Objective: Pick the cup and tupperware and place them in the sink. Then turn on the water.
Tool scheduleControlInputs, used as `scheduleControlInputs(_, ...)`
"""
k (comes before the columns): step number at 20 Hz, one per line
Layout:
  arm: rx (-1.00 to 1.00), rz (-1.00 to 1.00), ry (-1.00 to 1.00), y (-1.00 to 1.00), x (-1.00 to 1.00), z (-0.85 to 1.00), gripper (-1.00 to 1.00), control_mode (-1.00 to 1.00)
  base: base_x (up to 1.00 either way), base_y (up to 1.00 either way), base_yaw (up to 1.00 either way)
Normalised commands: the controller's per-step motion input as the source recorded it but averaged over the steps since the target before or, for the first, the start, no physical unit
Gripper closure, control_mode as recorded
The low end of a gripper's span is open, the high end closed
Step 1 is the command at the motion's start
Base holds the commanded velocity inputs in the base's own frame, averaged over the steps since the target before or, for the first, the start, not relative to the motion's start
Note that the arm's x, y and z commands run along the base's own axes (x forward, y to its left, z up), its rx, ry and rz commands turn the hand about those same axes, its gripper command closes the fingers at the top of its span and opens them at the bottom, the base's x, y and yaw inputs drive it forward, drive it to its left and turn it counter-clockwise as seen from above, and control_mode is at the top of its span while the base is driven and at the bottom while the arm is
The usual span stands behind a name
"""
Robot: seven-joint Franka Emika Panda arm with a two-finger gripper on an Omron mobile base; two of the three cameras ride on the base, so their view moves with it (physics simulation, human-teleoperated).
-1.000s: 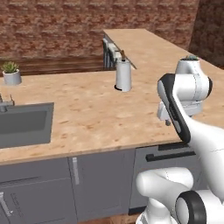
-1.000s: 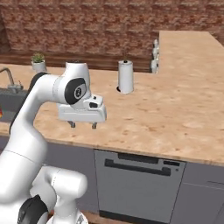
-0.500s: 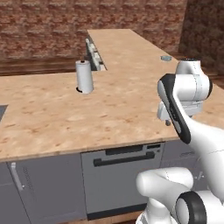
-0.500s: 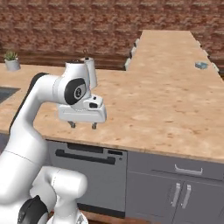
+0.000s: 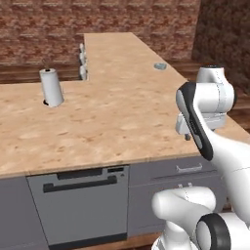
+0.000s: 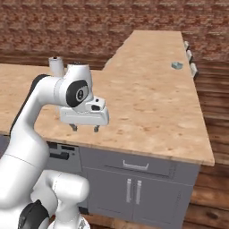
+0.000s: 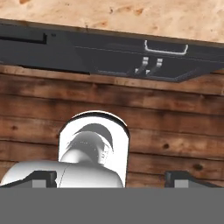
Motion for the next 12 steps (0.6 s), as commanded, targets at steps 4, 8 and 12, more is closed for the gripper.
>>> scheduleControlInputs(4, 0.0, 0.0, 0.0, 0.0, 0.0, 0.0, -1.0, 1.0, -0.19, -1.0, 0.09)
scheduleControlInputs(8, 0.0, 0.0, 0.0, 0.0, 0.0, 0.0, -1.0, 1.0, -0.01, -1.0, 0.18)
scheduleControlInputs(12, 0.0, 0.0, 0.0, 0.0, 0.0, 0.0, -1.0, 1.0, 0.0, -1.0, 0.29)
